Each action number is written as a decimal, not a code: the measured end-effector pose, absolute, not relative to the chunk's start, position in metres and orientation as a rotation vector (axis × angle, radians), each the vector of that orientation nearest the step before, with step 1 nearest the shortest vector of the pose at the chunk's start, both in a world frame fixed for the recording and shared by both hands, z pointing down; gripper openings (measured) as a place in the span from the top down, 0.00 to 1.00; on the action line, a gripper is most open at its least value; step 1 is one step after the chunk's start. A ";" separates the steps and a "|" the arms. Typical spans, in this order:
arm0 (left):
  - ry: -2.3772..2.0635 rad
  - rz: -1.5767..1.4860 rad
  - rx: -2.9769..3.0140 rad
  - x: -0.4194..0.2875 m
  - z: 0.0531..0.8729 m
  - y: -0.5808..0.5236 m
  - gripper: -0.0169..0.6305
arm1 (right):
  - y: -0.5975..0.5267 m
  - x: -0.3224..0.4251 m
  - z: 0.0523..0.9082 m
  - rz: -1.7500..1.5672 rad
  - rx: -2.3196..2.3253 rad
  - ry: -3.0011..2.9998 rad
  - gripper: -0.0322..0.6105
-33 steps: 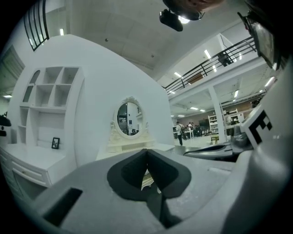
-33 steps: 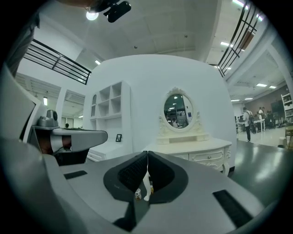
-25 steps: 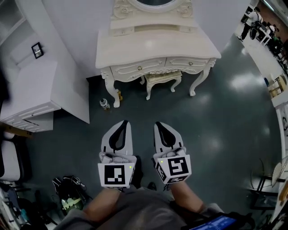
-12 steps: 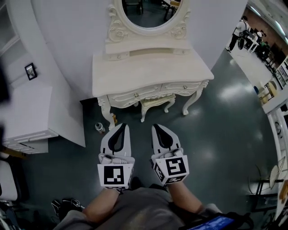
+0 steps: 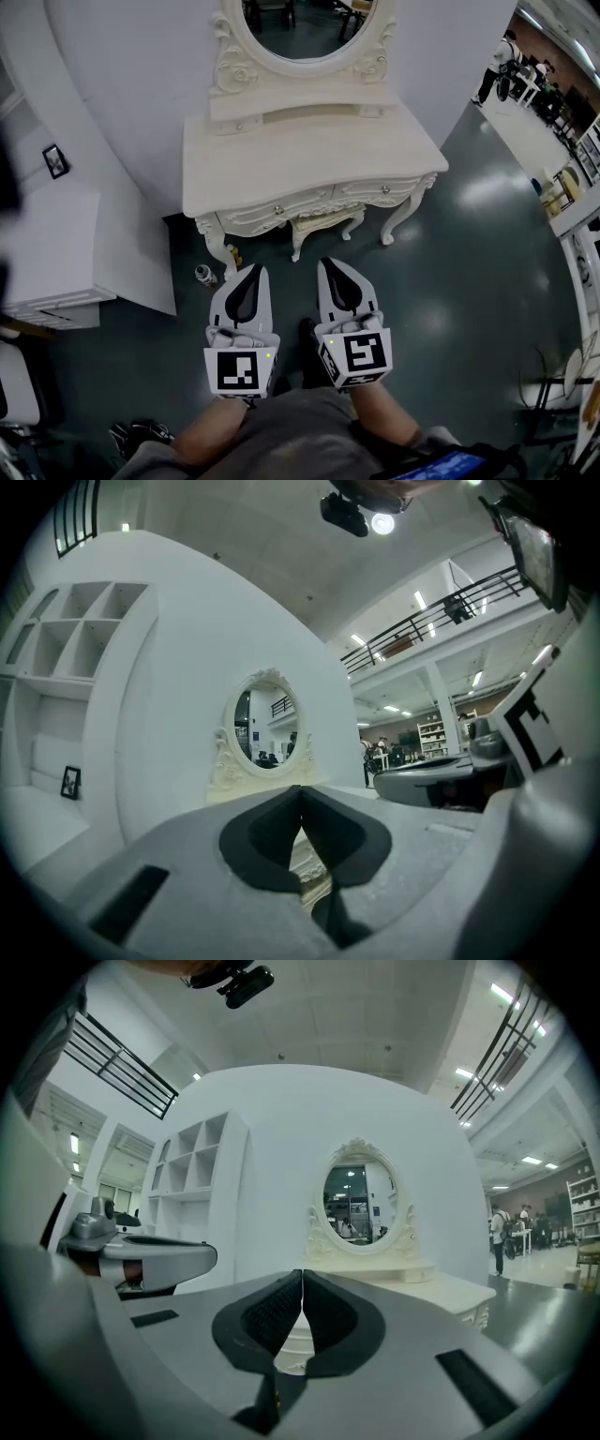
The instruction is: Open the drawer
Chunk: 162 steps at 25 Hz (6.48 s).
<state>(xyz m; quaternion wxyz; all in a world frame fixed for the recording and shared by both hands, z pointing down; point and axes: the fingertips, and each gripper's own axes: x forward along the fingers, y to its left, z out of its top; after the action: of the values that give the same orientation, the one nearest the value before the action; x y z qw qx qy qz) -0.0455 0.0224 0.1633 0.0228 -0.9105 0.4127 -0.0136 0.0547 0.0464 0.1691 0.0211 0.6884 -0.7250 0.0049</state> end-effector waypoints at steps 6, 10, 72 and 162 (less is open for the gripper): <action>1.320 -0.129 -2.796 -0.010 0.175 -0.024 0.95 | -0.005 0.100 0.177 0.048 2.145 -2.255 0.93; 1.377 -0.174 -2.782 0.015 0.183 -0.063 0.95 | -0.047 0.124 0.193 0.110 2.092 -2.286 0.93; 1.806 -0.587 -2.867 0.006 0.404 -0.176 0.95 | -0.180 0.103 0.451 0.544 1.564 -2.230 0.93; 2.049 -0.570 -2.693 -0.023 0.405 -0.132 0.95 | -0.172 0.088 0.504 0.573 1.518 -2.195 0.76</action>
<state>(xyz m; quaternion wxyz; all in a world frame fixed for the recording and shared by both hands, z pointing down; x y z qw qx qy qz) -0.0232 -0.1319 0.4050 -0.1446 -0.7765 0.5909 -0.1645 0.0878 -0.1724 0.5040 0.2045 0.5443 -0.7872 0.2056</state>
